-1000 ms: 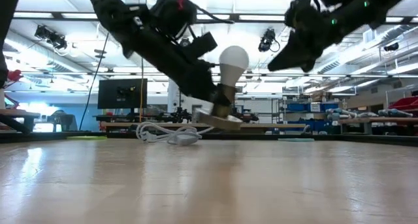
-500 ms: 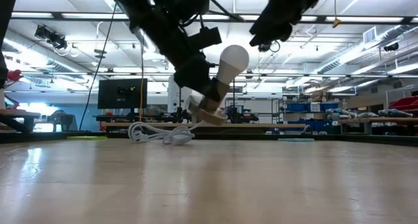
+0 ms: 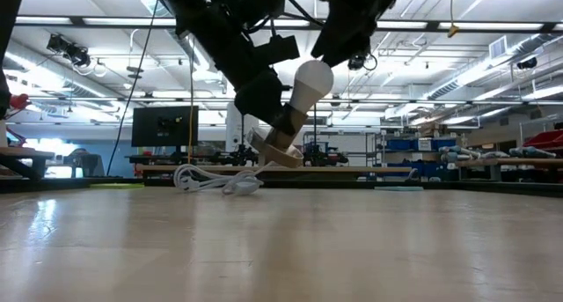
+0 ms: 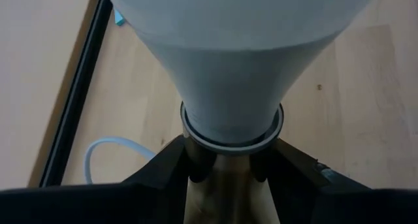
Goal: Screw lightbulb
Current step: Remove the light bulb from the lamp
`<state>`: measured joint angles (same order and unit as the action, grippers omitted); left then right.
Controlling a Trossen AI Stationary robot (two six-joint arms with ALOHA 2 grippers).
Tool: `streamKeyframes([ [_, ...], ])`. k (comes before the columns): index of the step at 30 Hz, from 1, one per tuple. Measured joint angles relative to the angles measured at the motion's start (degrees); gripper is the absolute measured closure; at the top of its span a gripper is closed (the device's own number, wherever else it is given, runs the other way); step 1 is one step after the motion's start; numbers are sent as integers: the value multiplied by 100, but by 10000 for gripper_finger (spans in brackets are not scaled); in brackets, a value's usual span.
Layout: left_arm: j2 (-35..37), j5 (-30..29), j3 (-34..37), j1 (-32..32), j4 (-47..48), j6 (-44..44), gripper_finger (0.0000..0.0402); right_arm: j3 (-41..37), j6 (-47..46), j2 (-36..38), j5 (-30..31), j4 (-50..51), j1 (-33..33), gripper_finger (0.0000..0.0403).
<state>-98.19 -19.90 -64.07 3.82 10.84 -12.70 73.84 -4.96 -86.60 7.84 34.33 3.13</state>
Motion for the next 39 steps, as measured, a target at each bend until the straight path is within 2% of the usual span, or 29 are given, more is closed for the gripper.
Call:
streamKeyframes([
  [10, 2, -5, 0, -58, -85, -18, 239, 46, -152, -250, -2, 83, 117, 61],
  [19, 4, 142, 0, -55, -215, 4, 239, 46, 89, -255, -16, 89, 119, 96],
  [24, 4, 153, 2, -51, -210, -49, 239, 46, 1298, -255, -29, 91, 121, 115],
  [28, 4, 157, 2, -47, -182, -75, 239, 46, 2759, -255, -44, 133, 121, 117],
  [31, 4, 162, 2, -47, -165, -73, 239, 46, 3332, -255, -42, 131, 119, 113],
  [34, 4, 181, 2, -47, -156, -67, 239, 46, 3321, -246, 6, 137, 90, 103],
  [39, 7, 217, 2, -44, -183, -12, 239, 44, 2457, -144, 343, 198, -5, 76],
])
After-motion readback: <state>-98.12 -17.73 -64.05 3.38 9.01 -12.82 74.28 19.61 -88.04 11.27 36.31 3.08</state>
